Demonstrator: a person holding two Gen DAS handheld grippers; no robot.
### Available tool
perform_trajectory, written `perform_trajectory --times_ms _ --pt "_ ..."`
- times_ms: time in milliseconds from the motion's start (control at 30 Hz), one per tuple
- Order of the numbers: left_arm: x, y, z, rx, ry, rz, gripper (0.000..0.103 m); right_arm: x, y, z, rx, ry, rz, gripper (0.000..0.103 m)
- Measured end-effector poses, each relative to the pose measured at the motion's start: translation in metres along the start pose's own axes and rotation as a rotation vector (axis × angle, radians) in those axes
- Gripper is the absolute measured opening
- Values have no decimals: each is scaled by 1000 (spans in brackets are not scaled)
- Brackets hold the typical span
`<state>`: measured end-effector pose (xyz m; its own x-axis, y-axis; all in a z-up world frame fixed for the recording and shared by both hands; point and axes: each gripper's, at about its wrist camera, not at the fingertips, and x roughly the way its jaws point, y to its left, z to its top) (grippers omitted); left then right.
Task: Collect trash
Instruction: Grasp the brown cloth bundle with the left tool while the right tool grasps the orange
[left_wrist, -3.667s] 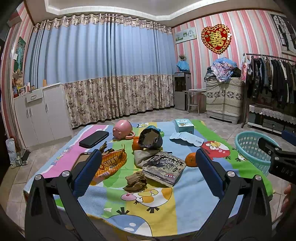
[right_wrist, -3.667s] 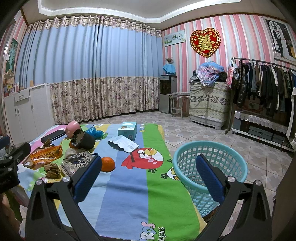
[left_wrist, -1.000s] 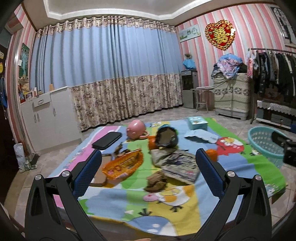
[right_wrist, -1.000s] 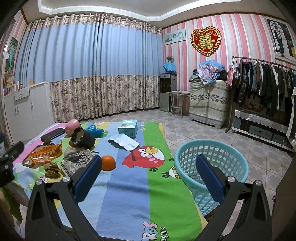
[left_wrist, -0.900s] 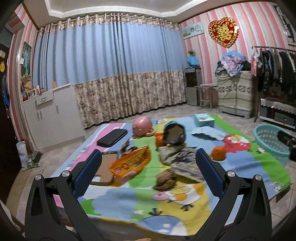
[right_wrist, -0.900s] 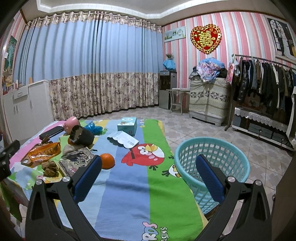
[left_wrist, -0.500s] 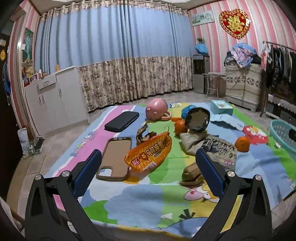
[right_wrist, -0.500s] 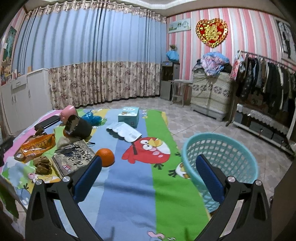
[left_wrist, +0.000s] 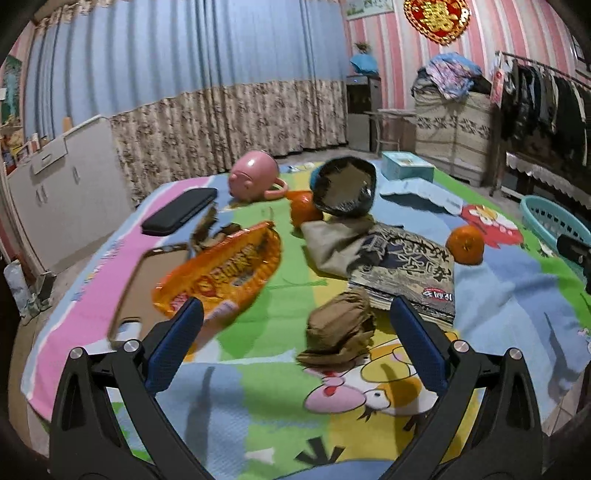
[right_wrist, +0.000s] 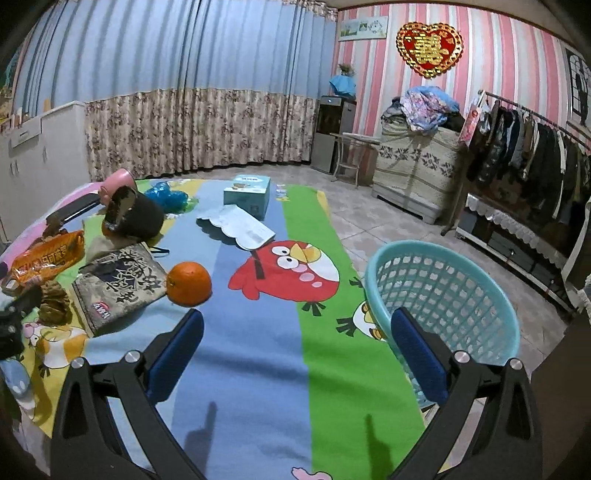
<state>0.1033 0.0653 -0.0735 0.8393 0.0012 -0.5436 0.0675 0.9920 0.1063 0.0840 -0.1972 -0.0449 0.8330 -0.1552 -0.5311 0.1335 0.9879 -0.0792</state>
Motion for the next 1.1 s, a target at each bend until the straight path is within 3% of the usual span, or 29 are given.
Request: perform_trajectory --times_ms 100,167,267,500,733,900,1100 --pt "11 -3 -1 1 35 -47 77 5 -3 1 22 13 18 99" --pt "19 -4 -2 0 69 -87 57 9 -2 3 25 23 22 99" --pt "22 -5 -4 -2 83 -133 39 14 3 4 24 31 41 99" --pt "7 7 4 -9 37 -108 39 25 25 9 -19 44 97 99" --pt "10 40 36 -29 -28 14 39 55 50 24 -26 88 164 98" --pt "17 56 48 -54 -45 35 39 81 65 29 -30 143 187 97" --pt "25 54 54 -44 -46 38 39 106 66 26 6 252 261 72"
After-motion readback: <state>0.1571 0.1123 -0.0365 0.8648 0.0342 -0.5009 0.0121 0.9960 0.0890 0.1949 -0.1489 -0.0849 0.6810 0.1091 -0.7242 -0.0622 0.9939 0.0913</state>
